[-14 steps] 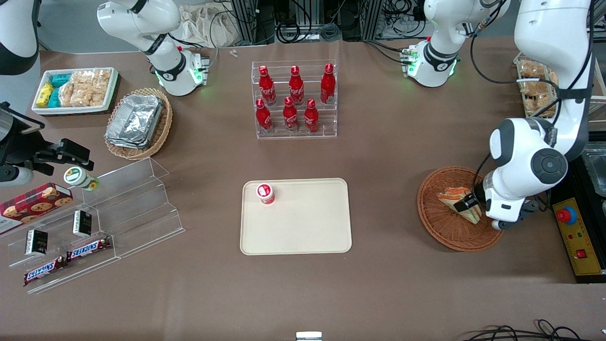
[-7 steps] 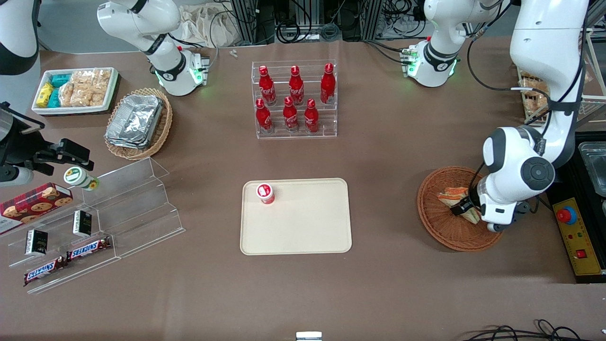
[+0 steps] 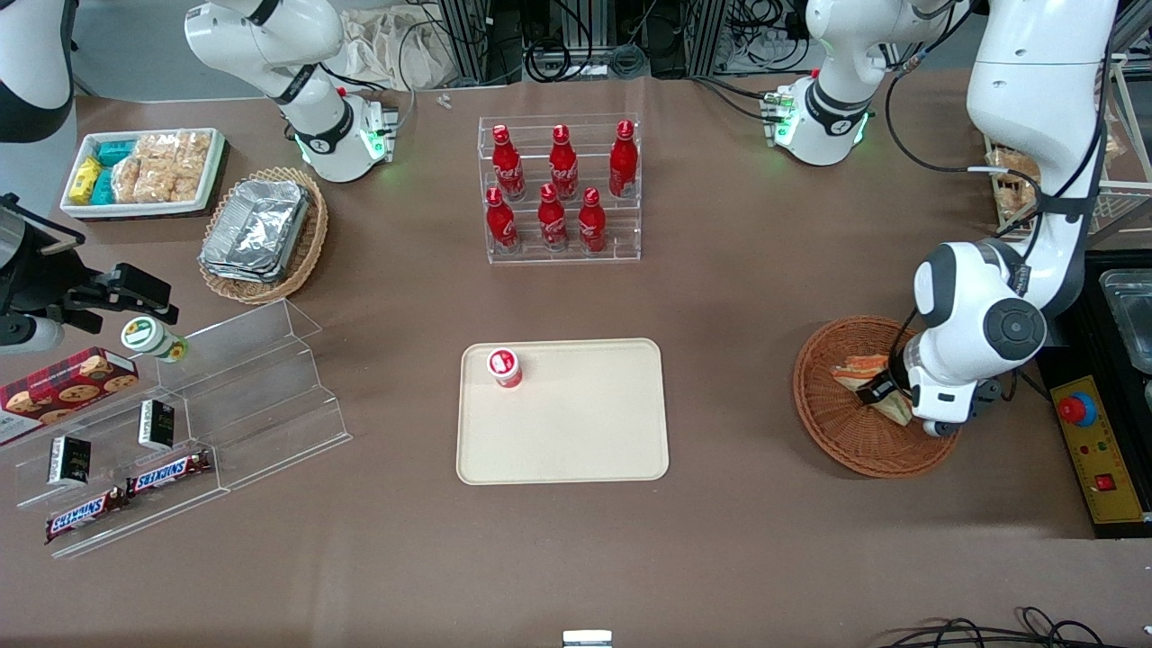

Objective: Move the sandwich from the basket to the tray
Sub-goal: 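Close the left gripper on the sandwich and lift it from the basket, then carry the sandwich with the left gripper over the white tray and lower it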

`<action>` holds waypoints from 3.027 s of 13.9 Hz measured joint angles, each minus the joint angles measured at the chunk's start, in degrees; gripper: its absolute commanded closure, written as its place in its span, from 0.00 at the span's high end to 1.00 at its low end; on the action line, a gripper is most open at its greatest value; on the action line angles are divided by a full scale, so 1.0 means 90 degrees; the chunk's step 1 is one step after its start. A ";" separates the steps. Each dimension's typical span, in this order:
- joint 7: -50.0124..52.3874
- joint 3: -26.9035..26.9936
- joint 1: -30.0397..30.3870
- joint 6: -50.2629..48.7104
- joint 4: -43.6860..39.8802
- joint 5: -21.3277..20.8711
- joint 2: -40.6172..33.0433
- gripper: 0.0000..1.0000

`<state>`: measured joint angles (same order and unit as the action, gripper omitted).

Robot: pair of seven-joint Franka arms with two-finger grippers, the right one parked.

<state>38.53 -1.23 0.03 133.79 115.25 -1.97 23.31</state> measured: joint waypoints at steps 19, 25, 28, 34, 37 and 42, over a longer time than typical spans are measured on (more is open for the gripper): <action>0.0641 -0.1062 -0.0096 -0.5105 -0.3747 0.0452 -0.0648 0.00; 0.0302 -0.1574 -0.0744 -0.5119 -0.3741 0.0055 -0.0406 0.00; 0.0302 -0.1599 -0.1472 -0.5015 -0.3742 -0.0321 -0.0155 0.02; 0.0265 -0.1642 -0.2082 -0.3676 -0.3729 -0.0335 0.0452 0.02; 0.0241 -0.1677 -0.2214 -0.2815 -0.3722 -0.0343 0.0970 0.02; 0.0178 -0.1692 -0.2502 -0.1595 -0.3714 -0.0357 0.1698 0.06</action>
<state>40.13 -16.46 -22.48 119.44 81.82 -5.18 38.59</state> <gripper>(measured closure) 0.855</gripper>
